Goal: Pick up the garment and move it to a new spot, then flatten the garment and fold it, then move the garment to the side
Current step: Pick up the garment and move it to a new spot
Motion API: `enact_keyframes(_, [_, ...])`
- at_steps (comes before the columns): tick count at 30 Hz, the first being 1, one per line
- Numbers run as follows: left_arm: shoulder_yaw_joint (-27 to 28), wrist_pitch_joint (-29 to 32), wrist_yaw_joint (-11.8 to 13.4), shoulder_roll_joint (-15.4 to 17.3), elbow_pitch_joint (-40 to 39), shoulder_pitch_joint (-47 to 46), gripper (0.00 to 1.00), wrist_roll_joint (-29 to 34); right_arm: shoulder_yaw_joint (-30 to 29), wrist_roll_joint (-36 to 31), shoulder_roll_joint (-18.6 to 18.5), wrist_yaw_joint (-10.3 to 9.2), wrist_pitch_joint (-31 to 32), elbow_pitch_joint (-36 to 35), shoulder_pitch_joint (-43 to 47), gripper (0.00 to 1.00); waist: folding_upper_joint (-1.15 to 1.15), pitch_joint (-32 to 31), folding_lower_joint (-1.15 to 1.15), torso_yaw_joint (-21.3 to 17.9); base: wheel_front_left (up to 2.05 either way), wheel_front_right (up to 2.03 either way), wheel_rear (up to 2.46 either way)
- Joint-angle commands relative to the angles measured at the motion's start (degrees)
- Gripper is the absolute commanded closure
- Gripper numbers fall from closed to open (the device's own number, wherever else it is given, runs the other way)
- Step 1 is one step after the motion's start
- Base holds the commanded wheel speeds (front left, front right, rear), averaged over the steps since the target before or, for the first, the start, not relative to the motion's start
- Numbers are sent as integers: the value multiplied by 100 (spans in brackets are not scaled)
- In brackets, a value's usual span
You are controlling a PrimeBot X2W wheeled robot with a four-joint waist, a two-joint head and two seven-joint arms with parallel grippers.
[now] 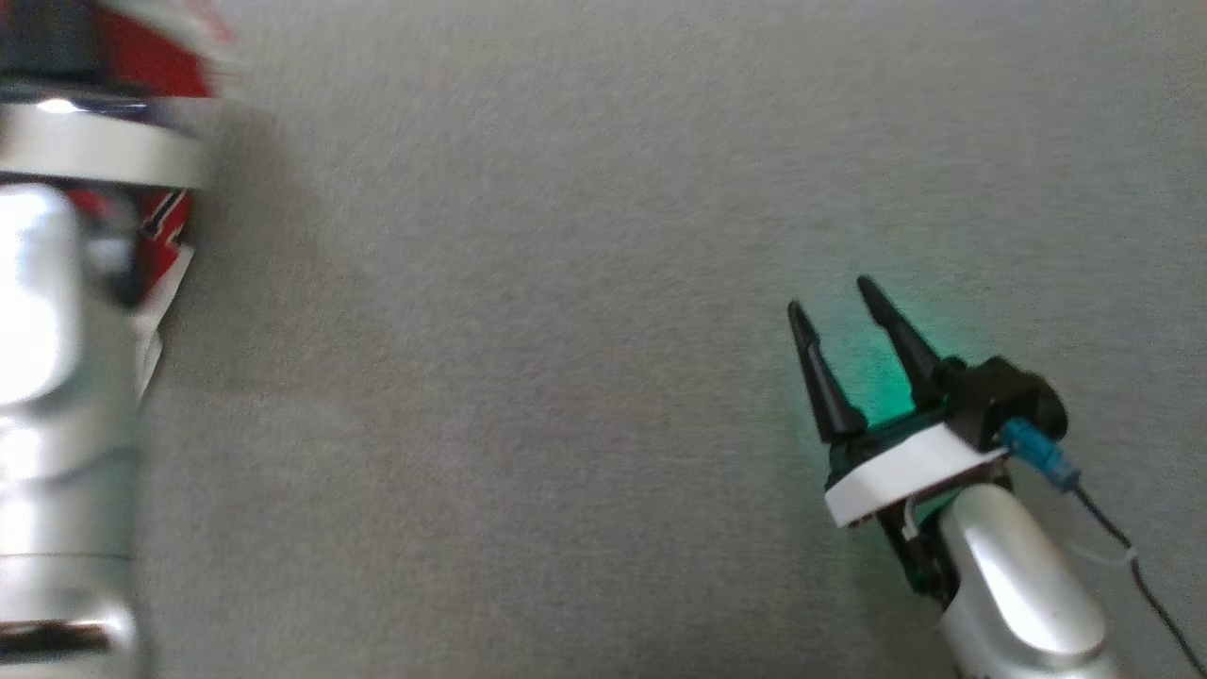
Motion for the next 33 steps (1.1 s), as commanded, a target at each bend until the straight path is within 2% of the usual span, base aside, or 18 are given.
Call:
enact_keyframes(1, [-152,-29,-29,14,-387,-141,100,-99,101,44,94,-4,2,-115,123,0,0,-396,1,-347,0,0,0])
enact_keyframes(6, [-975,-29,-31,-581,-843,130,100,-497,145,88,214,-4,2,-82,279,0,0,-666,1,-781,0,0,0])
enact_keyframes(10, [-1275,-29,-32,-1058,-996,420,100,-762,188,91,262,-4,2,-79,334,0,0,-724,1,-1037,0,0,0])
enact_keyframes(14, [-1438,-29,8,-1310,-991,843,100,-886,162,105,296,-4,2,-72,358,0,0,-701,1,-1168,0,0,0])
enact_keyframes(15, [-1485,-29,50,-1336,-928,982,30,-856,159,104,304,-4,2,-64,365,0,0,-695,1,-1183,0,0,0])
enact_keyframes(16, [-1502,-29,103,-1355,-873,1128,0,-835,154,103,312,-4,2,-62,369,0,0,-689,1,-1190,0,0,0])
enact_keyframes(21, [-1362,-29,326,-1388,-738,1781,0,-763,98,109,337,-4,2,-55,375,0,0,-703,1,-1152,0,0,0])
enact_keyframes(28, [-517,-29,672,-1393,-1202,3179,0,-472,-183,93,338,-4,2,-33,530,0,0,-966,1,-877,0,0,0])
enact_keyframes(33, [-43,-29,650,-1403,-1595,4213,0,-291,-388,64,349,-4,2,-31,773,0,0,-1243,1,-704,0,0,0])
